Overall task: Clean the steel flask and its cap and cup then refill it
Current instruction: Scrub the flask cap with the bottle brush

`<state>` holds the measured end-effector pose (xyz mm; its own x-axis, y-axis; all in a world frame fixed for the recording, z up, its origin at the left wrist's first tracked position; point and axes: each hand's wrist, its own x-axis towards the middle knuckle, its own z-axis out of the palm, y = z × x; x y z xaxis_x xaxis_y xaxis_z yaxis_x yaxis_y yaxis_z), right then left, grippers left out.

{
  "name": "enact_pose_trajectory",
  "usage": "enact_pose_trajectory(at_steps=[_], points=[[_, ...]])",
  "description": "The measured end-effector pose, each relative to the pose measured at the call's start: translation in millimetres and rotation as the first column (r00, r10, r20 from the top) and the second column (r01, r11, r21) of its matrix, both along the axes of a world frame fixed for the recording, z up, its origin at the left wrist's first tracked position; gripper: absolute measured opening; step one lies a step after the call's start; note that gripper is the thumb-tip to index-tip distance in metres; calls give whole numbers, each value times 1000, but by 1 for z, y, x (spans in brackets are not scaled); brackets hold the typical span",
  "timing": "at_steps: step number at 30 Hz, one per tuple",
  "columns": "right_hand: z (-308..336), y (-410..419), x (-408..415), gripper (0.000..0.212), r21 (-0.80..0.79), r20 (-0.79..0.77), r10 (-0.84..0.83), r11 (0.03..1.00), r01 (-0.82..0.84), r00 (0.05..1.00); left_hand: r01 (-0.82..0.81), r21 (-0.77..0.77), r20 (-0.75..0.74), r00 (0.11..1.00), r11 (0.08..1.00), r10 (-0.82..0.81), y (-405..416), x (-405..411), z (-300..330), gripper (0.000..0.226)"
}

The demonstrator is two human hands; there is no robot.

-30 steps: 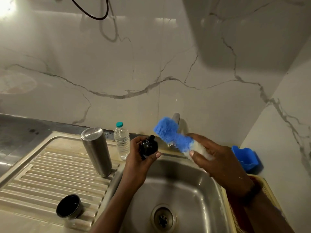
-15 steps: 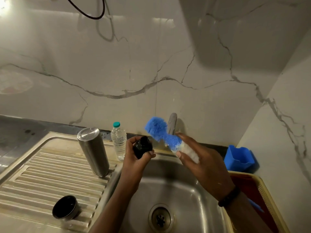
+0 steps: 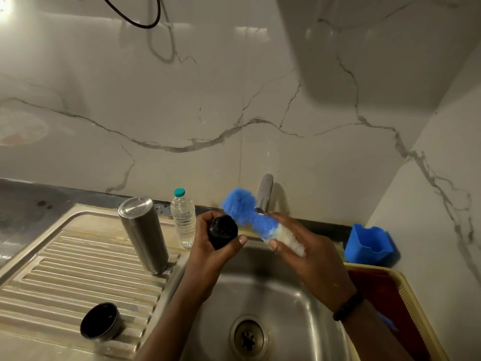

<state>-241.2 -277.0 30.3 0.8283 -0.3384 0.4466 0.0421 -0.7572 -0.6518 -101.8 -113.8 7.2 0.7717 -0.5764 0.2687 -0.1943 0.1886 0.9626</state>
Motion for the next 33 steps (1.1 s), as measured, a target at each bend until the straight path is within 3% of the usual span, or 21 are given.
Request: enact_pose_trajectory(at_steps=[5,9,13,17,22,26,29,33], points=[[1,3,-2,45,18,-19,9,1000,-8,1000,5,-38,-53,999,999,-7,1,6,0,52],[5,1,-5,48,98,71,-36,995,29,997,45,-255,-272,955,966,-116,0,5,-5,56],[4,10,-6,47,43,36,14,999,-16,999,31,-360,-348,923,932,-165,-8,8,-3,40],[-3,3,-5,50,-126,-68,-44,991,35,997,63,-287,-308,939,956,-154,-4,12,-4,41],[1,8,-5,44,-166,9,-20,986,21,1000,60,-312,-338,926,948,-170,-4,13,-9,36],[-3,5,-1,49,-113,-22,-78,991,75,997,54,-337,-356,917,940,-180,-4,13,-9,34],[-3,11,-3,54,-44,2,-27,999,27,1000,43,-342,-358,918,939,-173,-5,14,-4,35],[-5,21,-4,57,-109,-3,-9,994,8,1000,-51,-291,-402,913,955,-73,-5,14,-1,28]])
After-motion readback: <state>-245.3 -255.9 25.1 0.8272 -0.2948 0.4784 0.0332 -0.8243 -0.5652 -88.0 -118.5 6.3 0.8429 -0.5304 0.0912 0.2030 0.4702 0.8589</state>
